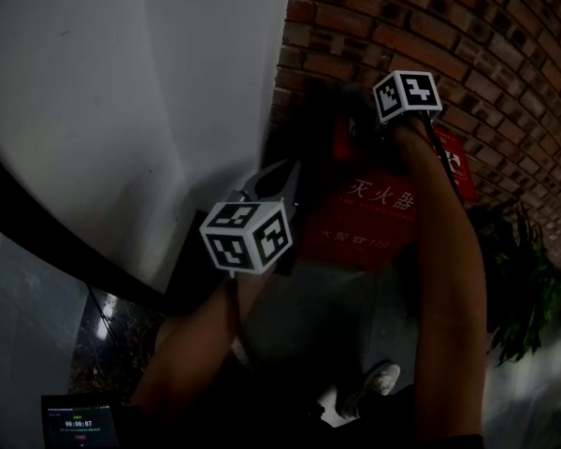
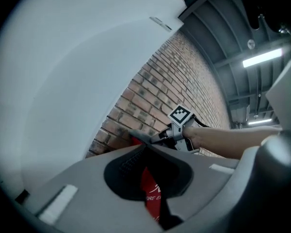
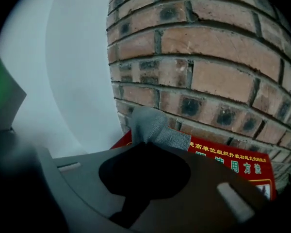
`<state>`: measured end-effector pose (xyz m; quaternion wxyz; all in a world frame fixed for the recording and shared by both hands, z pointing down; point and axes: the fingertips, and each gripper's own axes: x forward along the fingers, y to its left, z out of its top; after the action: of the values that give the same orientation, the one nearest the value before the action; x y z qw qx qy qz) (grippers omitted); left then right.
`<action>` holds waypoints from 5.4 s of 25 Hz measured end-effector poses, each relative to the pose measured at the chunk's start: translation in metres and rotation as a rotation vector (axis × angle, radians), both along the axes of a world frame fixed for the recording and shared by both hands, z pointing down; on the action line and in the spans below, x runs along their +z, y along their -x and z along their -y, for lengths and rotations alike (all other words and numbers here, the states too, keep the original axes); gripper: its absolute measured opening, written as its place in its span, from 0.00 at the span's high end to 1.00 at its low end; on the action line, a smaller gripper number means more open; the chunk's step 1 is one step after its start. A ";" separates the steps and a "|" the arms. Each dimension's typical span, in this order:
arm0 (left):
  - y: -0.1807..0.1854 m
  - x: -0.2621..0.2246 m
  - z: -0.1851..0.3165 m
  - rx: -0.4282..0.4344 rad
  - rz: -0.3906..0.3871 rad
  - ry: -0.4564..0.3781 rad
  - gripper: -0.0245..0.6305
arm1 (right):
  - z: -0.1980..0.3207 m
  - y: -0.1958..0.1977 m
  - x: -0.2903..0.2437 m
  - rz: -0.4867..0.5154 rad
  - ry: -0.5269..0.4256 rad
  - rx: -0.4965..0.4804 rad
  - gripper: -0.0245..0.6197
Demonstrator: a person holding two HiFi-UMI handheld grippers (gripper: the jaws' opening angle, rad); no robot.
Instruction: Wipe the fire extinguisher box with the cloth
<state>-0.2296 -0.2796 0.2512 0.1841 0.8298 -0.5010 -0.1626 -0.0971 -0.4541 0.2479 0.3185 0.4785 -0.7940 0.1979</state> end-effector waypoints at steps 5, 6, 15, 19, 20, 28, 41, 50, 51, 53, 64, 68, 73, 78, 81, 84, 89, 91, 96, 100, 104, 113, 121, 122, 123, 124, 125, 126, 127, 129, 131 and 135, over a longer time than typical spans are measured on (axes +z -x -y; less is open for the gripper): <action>0.006 -0.003 0.010 -0.009 -0.053 0.017 0.96 | 0.018 0.017 0.008 -0.051 0.005 0.031 0.92; 0.006 -0.004 0.011 -0.010 -0.060 0.018 0.96 | 0.020 0.018 0.009 -0.071 0.004 0.032 0.92; -0.010 -0.009 0.007 -0.014 -0.066 0.030 0.96 | 0.013 0.006 0.005 -0.119 -0.001 0.027 0.92; -0.014 -0.006 0.015 -0.016 -0.009 0.017 0.96 | 0.019 -0.022 0.008 -0.152 0.005 0.064 0.92; -0.015 -0.004 0.019 -0.016 -0.002 0.016 0.96 | 0.023 -0.034 0.009 -0.162 0.005 0.080 0.92; -0.033 0.000 0.031 -0.015 0.002 0.019 0.96 | 0.019 -0.154 0.005 -0.196 0.001 0.219 0.92; -0.029 0.044 0.066 -0.042 0.202 0.019 0.96 | -0.002 -0.283 0.002 -0.159 -0.026 0.368 0.92; -0.022 0.060 0.080 -0.048 0.242 0.030 0.96 | -0.023 -0.213 -0.028 -0.036 -0.079 0.233 0.92; -0.024 0.063 0.080 -0.045 0.244 0.031 0.96 | -0.028 -0.198 -0.028 -0.002 -0.071 0.218 0.92; -0.026 0.069 0.079 -0.038 0.250 0.036 0.96 | -0.034 -0.167 -0.025 0.054 -0.054 0.193 0.92; -0.015 0.056 0.054 -0.042 0.278 0.020 0.96 | -0.057 -0.005 -0.010 0.094 -0.004 0.085 0.92; -0.011 0.044 0.026 -0.027 0.320 -0.001 0.96 | -0.069 0.015 0.003 0.048 0.024 0.088 0.92; 0.003 0.042 0.023 -0.039 0.344 -0.008 0.96 | -0.061 0.015 0.016 -0.026 0.015 0.131 0.92; 0.005 0.045 0.025 -0.041 0.352 0.001 0.96 | -0.060 -0.003 0.015 -0.078 0.009 0.152 0.92; -0.002 0.044 0.027 -0.028 0.334 0.001 0.96 | -0.060 -0.029 0.014 -0.086 0.006 0.180 0.92; -0.010 0.044 0.027 -0.013 0.321 0.005 0.96 | -0.062 -0.058 0.013 -0.086 0.006 0.211 0.92; -0.018 0.054 0.033 -0.006 0.340 0.029 0.96 | -0.069 -0.113 0.012 -0.087 0.003 0.275 0.92; -0.017 0.057 0.035 -0.001 0.319 0.047 0.96 | -0.072 -0.137 0.012 -0.091 0.004 0.305 0.92; -0.022 0.060 0.035 0.007 0.329 0.053 0.96 | -0.080 -0.202 0.009 -0.077 -0.012 0.389 0.92; -0.026 0.061 0.035 0.012 0.361 0.046 0.96 | -0.088 -0.244 0.007 -0.081 -0.017 0.434 0.92; -0.027 0.061 0.035 0.015 0.362 0.047 0.96 | -0.093 -0.268 0.006 -0.071 -0.026 0.459 0.92; -0.042 0.063 0.035 0.042 0.380 0.044 0.96 | -0.094 -0.278 0.001 -0.072 -0.101 0.438 0.92; -0.050 0.064 0.035 0.054 0.370 0.041 0.96 | -0.108 -0.249 -0.034 0.077 -0.385 0.333 0.92; -0.051 0.065 0.035 0.052 0.369 0.043 0.96 | -0.113 -0.243 -0.040 0.102 -0.418 0.322 0.92; -0.051 0.065 0.034 0.050 0.364 0.046 0.96 | -0.119 -0.239 -0.045 0.127 -0.450 0.311 0.92; -0.051 0.065 0.034 0.048 0.356 0.049 0.96 | -0.125 -0.234 -0.049 0.151 -0.481 0.300 0.92; -0.052 0.064 0.035 0.047 0.346 0.050 0.96 | -0.131 -0.230 -0.052 0.170 -0.511 0.290 0.92; -0.053 0.063 0.035 0.046 0.339 0.050 0.96 | -0.139 -0.225 -0.055 0.183 -0.541 0.279 0.92; -0.053 0.063 0.035 0.044 0.335 0.049 0.96 | -0.146 -0.221 -0.056 0.192 -0.572 0.270 0.92; -0.055 0.062 0.036 0.039 0.336 0.044 0.96 | -0.161 -0.213 -0.056 0.209 -0.635 0.264 0.92; -0.055 0.063 0.036 0.035 0.338 0.041 0.96 | -0.173 -0.205 -0.051 0.234 -0.689 0.273 0.92; -0.052 0.069 0.036 0.011 0.346 0.038 0.96 | -0.194 -0.188 -0.031 0.306 -0.803 0.283 0.92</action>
<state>-0.1779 -0.3155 0.3205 0.1117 0.8445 -0.5238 -0.0070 0.0905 -0.2600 0.2169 -0.0437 0.6333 -0.7725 -0.0159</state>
